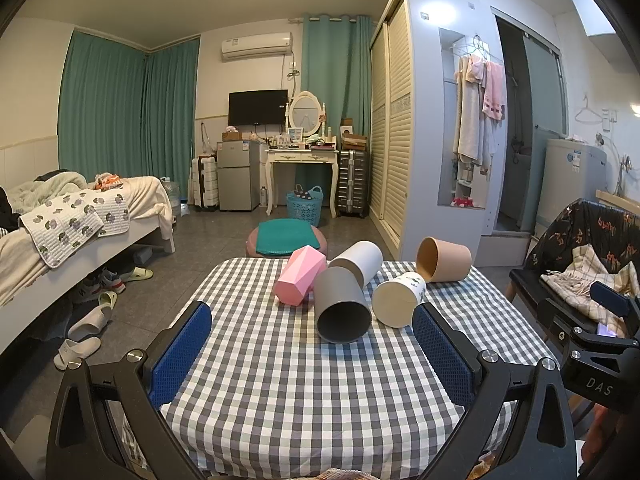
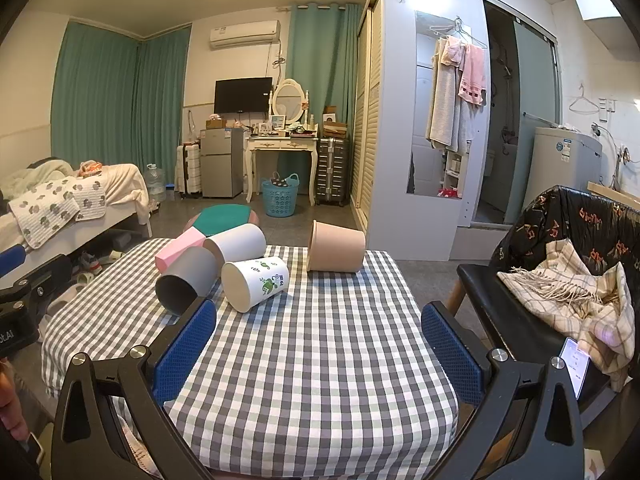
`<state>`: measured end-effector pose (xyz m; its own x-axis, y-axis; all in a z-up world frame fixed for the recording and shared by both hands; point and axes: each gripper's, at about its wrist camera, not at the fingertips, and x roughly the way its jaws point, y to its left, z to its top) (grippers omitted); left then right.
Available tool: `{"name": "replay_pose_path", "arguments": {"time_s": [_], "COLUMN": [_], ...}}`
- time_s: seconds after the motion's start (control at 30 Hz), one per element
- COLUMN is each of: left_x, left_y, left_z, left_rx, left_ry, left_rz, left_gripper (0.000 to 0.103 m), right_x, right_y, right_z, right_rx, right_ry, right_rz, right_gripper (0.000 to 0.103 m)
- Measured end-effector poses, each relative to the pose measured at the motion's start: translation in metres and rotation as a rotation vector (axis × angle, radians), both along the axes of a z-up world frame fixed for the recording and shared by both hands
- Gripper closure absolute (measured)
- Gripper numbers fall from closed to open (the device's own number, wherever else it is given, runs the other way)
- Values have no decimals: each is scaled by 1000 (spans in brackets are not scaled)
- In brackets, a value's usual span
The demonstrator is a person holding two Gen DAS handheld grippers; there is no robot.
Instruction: Flip cup upside down
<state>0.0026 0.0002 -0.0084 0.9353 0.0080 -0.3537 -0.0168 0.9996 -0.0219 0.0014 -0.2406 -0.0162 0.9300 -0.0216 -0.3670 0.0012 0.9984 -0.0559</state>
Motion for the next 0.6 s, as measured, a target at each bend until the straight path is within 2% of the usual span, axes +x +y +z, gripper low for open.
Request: {"name": "replay_pose_path", "arguments": {"time_s": [0.6], "left_x": [0], "left_y": [-1], "left_z": [-1], "left_rx": [-1], "left_ry": [0], "left_rz": [0], "left_gripper": [0], "right_x": [0], "right_y": [0], "right_z": [-1], "right_rx": [0], "right_ry": [2], "right_rz": [1], "right_gripper": [0]}}
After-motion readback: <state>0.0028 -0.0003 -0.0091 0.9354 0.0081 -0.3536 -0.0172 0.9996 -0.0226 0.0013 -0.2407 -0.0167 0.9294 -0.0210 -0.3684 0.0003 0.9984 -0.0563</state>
